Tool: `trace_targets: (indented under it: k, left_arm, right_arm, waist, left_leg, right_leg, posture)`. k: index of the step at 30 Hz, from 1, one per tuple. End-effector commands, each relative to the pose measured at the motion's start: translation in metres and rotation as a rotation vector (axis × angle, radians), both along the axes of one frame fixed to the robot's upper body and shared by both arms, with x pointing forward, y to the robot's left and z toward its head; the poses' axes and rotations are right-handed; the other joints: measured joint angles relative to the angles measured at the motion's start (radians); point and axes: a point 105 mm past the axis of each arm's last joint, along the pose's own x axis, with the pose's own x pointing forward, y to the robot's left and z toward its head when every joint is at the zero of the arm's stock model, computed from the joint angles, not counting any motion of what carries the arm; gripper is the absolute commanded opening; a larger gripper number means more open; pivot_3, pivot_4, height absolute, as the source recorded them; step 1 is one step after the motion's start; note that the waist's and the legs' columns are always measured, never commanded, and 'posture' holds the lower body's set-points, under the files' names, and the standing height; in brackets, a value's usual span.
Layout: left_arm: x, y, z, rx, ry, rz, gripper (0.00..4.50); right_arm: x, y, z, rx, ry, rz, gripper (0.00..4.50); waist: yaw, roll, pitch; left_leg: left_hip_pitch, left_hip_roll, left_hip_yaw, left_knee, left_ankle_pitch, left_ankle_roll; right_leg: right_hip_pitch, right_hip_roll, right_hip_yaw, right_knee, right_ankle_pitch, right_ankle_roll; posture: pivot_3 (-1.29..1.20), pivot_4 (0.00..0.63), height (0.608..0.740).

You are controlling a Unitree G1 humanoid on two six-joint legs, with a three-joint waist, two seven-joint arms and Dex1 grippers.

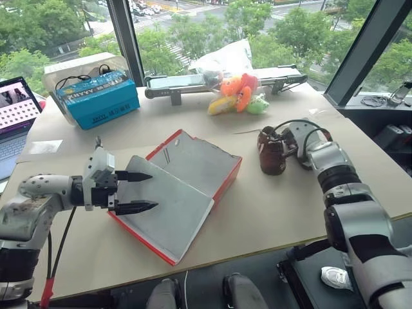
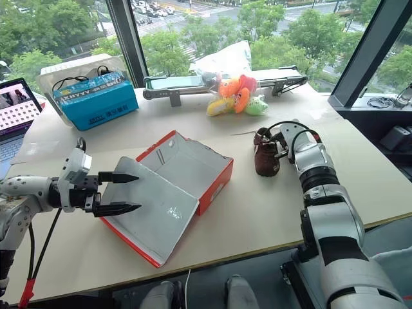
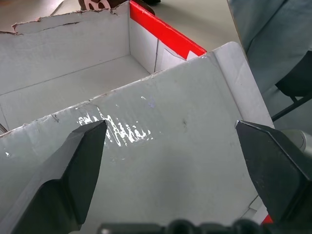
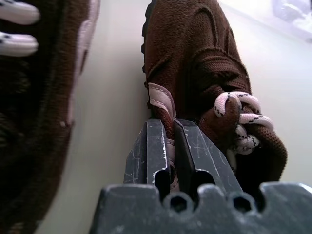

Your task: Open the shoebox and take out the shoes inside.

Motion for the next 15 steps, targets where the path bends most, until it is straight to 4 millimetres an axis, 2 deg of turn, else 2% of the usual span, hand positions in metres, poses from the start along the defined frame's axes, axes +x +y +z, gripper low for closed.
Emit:
trace_targets:
  k: [1,3,6,11,15]
  left_arm:
    - [-0.003,-0.001,0.010,-0.002,-0.037,-0.012,4.50]
    - [-0.002,-0.002,0.010,-0.003,-0.036,-0.014,4.50]
    - [-0.002,-0.002,0.010,-0.004,-0.037,-0.015,4.50]
    - [-0.002,-0.002,0.009,0.002,-0.043,-0.018,4.50]
    - [0.001,-0.004,0.009,-0.009,-0.062,-0.004,4.50]
  right_arm:
    - [0.005,0.031,0.006,0.202,-0.029,0.081,1.49]
    - [0.007,0.033,0.011,0.193,-0.039,0.077,2.24]
    - [0.007,0.031,0.020,0.189,-0.061,0.074,3.13]
    - [0.001,0.021,0.066,0.106,-0.138,0.081,3.13]
    - [-0.025,0.023,0.094,0.041,-0.157,0.154,3.13]
  waist:
    - [-0.001,0.000,0.000]
    - [0.001,0.000,0.000]
    - [0.003,0.000,0.000]
    - [0.007,0.002,0.001]
    - [0.019,0.002,0.001]
  left_leg:
    - [0.000,0.000,0.000,0.000,0.000,0.000]
    - [0.000,0.000,0.000,0.000,0.000,0.000]
    - [0.000,0.000,0.000,0.000,0.000,0.000]
    - [-0.001,-0.001,0.000,0.000,0.000,0.000]
    - [-0.003,-0.001,0.000,-0.001,0.000,0.000]
  right_leg:
    - [0.000,0.000,0.000,0.000,0.000,0.000]
    - [0.000,0.000,0.001,0.001,0.001,0.001]
    - [0.000,0.000,0.000,0.000,0.001,0.001]
    - [-0.001,-0.001,0.001,0.000,0.000,0.000]
    - [-0.003,-0.001,0.000,-0.001,0.000,0.000]
  posture:
    - [0.00,0.150,0.736]
    - [0.00,0.150,0.736]
    - [0.00,0.150,0.736]
    - [0.00,0.150,0.736]
    - [0.00,0.150,0.736]
